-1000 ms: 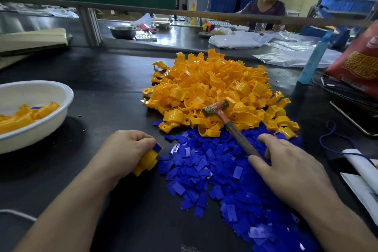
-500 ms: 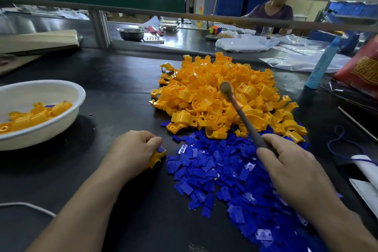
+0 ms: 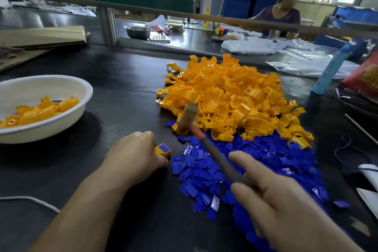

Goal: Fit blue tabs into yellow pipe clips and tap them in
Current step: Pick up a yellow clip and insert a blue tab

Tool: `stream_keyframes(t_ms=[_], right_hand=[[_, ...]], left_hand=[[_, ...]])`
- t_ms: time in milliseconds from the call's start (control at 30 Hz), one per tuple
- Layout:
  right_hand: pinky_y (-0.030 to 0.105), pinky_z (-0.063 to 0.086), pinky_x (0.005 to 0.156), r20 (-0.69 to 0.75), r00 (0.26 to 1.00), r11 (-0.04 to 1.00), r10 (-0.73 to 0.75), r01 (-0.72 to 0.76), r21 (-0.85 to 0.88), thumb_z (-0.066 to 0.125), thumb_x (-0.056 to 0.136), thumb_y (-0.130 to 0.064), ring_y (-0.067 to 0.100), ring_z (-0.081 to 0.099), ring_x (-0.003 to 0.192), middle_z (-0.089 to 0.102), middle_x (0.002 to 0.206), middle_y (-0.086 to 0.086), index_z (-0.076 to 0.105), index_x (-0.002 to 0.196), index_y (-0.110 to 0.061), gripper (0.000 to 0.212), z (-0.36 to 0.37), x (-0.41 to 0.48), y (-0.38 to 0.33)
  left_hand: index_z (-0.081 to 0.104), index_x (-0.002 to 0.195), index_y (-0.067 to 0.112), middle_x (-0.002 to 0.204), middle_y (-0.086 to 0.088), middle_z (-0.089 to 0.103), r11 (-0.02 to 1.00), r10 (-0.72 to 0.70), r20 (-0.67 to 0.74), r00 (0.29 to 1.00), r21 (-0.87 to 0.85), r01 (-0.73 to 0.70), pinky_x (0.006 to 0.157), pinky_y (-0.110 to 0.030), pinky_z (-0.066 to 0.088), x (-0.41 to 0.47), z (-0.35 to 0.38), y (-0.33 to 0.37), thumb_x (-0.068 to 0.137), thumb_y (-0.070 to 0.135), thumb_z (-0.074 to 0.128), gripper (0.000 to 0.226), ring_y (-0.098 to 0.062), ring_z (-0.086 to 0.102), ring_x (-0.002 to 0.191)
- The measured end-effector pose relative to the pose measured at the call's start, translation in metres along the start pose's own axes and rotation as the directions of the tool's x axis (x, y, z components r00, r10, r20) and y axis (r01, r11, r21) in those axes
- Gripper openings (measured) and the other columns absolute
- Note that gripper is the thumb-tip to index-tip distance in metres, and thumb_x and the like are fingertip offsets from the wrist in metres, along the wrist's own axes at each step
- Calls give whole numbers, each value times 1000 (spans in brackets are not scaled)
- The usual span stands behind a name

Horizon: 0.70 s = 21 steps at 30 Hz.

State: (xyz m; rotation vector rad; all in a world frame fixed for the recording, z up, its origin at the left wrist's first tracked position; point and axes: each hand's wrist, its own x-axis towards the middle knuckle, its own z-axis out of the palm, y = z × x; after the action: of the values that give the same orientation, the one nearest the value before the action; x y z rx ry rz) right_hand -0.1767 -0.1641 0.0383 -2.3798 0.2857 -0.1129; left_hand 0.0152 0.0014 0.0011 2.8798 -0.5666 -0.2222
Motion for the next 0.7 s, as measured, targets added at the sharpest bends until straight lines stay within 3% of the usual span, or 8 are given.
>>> stream_keyframes(t_ms=[67, 167, 200, 267, 367, 467, 600, 700], right_hand=[[15, 48, 69, 38, 999, 995, -24, 28, -95, 47, 92, -46, -8, 55, 77, 58, 86, -23, 20, 115, -72, 44, 5, 0, 0], [5, 41, 74, -28, 994, 986, -105, 101, -130, 45, 91, -48, -19, 48, 89, 45, 97, -47, 15, 121, -71, 49, 12, 2, -2], [3, 39, 75, -62, 987, 980, -147, 137, -144, 46, 90, -48, -19, 48, 92, 45, 102, -47, 17, 120, -74, 49, 15, 2, -2], [4, 41, 76, -72, 979, 968, -189, 173, -182, 45, 92, -45, -11, 52, 95, 55, 108, -29, 20, 123, -71, 48, 23, 3, 0], [16, 43, 90, 45, 995, 963, -91, 99, -249, 39, 98, -44, 2, 52, 107, 54, 121, -15, 19, 135, -52, 43, 31, 9, 1], [14, 42, 89, 67, 996, 966, -56, 71, -249, 40, 97, -47, 1, 51, 110, 54, 121, -19, 19, 138, -53, 47, 23, 15, 3], [6, 42, 78, -45, 990, 973, -136, 125, -192, 44, 92, -47, -10, 49, 97, 56, 99, -26, 12, 123, -66, 48, 19, 13, -1], [13, 46, 82, -50, 987, 955, -153, 134, -264, 41, 95, -44, -2, 54, 99, 56, 106, -21, 11, 134, -61, 53, 32, 12, -5]], left_hand=[[60, 95, 24, 92, 3, 58, 1000, 7, -16, 1000, -28, -7, 66, -31, 46, -1, 0, -1, 74, 56, 71, 40, -15, 56, 83], [61, 94, 24, 91, 4, 59, 999, 5, -16, 1000, -50, -6, 64, -31, 46, 0, 0, -2, 73, 56, 73, 40, -15, 56, 83], [61, 94, 24, 91, 4, 59, 999, 4, -12, 1000, -54, -5, 62, -30, 45, 1, 0, -2, 72, 56, 73, 40, -15, 56, 83], [61, 92, 24, 88, 4, 59, 998, 5, -20, 1000, -58, -6, 58, -29, 41, 2, 0, -2, 71, 56, 73, 40, -15, 56, 81], [62, 90, 24, 85, 4, 59, 999, 5, -28, 1000, -46, -6, 58, -29, 42, 2, -1, -3, 71, 54, 74, 38, -16, 57, 81], [62, 92, 24, 86, 3, 58, 999, 7, -15, 1000, -48, -7, 63, -30, 45, 2, -1, -4, 72, 54, 73, 39, -16, 57, 82], [64, 96, 22, 89, 1, 60, 998, 9, -16, 1000, -65, -10, 64, -31, 44, 2, -1, -3, 72, 53, 73, 40, -18, 56, 84], [65, 95, 21, 91, 0, 62, 997, 5, -17, 1000, -70, -6, 69, -33, 48, 2, -1, -4, 73, 51, 74, 39, -18, 58, 85]])
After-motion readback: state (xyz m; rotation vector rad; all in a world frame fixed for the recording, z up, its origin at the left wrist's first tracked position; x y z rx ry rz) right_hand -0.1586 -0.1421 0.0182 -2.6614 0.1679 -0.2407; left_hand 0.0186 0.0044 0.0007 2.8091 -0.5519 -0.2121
